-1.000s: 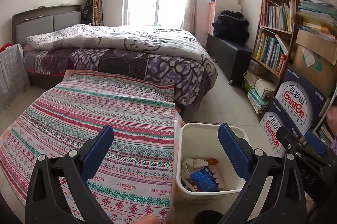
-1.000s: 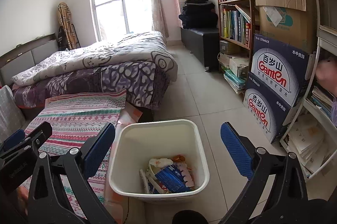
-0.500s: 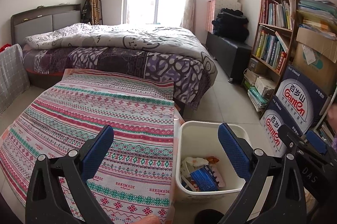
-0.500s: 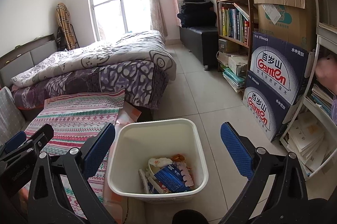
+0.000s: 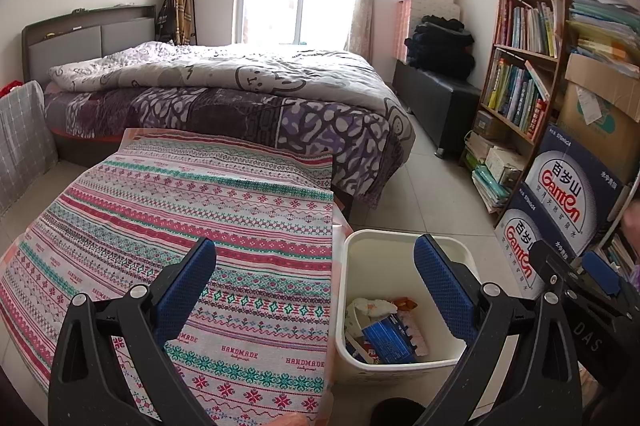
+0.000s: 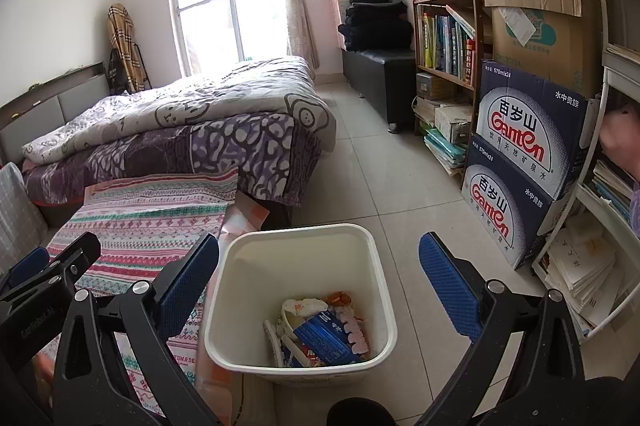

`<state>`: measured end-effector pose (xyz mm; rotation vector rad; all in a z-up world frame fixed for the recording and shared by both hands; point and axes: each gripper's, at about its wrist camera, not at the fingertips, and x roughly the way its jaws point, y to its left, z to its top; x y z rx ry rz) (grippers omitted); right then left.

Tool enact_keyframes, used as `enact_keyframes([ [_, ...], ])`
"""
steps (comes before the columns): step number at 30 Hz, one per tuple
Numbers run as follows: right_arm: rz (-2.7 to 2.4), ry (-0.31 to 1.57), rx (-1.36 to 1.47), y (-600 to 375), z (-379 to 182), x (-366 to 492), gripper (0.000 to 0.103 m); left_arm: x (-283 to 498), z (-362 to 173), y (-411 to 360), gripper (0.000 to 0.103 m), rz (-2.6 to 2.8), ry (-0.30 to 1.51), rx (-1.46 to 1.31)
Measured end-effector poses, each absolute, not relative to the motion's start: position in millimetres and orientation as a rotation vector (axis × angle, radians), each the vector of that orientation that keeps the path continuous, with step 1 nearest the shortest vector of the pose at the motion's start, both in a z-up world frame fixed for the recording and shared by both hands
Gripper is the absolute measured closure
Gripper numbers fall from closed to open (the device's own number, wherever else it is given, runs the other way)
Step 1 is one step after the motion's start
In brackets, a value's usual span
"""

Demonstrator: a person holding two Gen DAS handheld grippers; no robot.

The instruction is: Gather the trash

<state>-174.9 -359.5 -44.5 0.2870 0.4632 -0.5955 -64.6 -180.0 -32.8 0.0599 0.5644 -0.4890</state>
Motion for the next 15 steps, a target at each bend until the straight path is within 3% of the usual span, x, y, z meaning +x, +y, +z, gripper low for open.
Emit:
enact_keyframes([
  [15, -0.586, 0.472, 0.285, -361.3, -49.4, -172.7, 0.007, -69.8, -35.0, -182.6, 0.01, -0.508, 0.547, 0.081],
])
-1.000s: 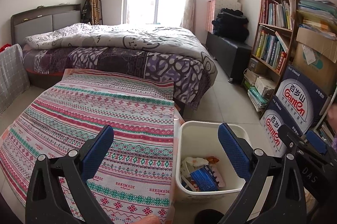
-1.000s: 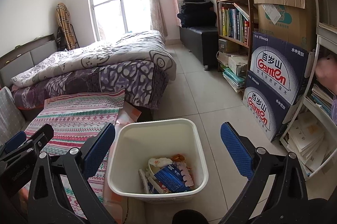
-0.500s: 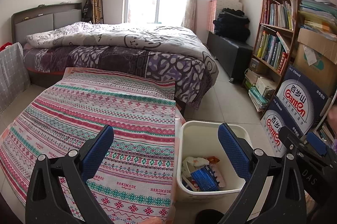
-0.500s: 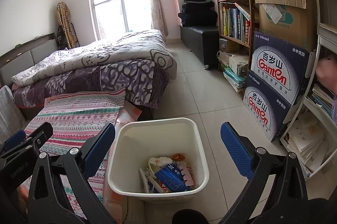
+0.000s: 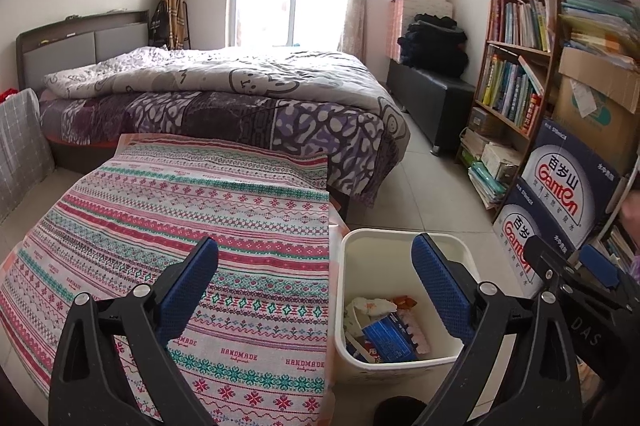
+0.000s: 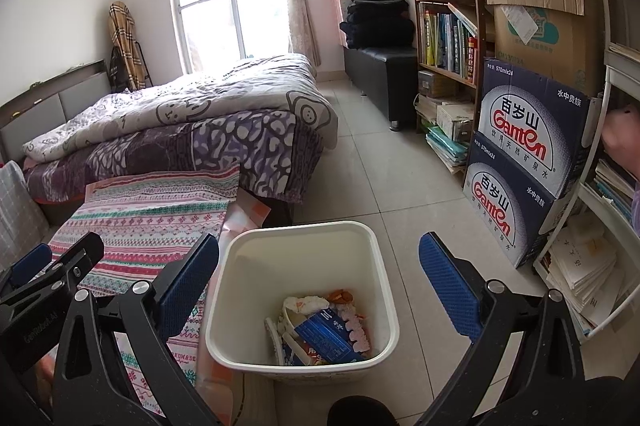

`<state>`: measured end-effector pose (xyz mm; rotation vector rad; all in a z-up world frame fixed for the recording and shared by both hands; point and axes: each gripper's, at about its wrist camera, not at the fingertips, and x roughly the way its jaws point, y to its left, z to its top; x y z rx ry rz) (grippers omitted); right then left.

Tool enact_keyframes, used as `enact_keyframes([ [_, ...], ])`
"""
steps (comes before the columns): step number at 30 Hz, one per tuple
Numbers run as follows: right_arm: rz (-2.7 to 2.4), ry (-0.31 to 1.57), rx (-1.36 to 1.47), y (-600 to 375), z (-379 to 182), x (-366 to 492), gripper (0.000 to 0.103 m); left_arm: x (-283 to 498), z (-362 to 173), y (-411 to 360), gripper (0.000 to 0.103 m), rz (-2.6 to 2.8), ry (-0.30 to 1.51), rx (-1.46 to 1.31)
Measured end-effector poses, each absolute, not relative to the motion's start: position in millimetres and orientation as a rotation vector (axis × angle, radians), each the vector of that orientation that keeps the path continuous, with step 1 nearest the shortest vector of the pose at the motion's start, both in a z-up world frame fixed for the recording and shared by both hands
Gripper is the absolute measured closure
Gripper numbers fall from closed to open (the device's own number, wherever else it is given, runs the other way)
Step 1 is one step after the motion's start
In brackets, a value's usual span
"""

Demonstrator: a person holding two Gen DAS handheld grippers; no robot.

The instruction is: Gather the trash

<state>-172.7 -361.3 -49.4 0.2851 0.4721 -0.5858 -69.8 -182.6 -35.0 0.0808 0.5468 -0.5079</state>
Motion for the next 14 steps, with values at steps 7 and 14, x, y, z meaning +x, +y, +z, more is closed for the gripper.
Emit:
enact_keyframes([
  [7, -0.585, 0.471, 0.285, -361.8, -49.5, -173.4, 0.007, -74.1, -33.1, -184.8, 0.01, -0.516, 0.525, 0.09],
  [14, -0.584, 0.47, 0.283, -362.4, -48.7, -172.5, 0.007, -73.6, -32.2, -187.3, 0.008, -0.516, 0.535, 0.094],
])
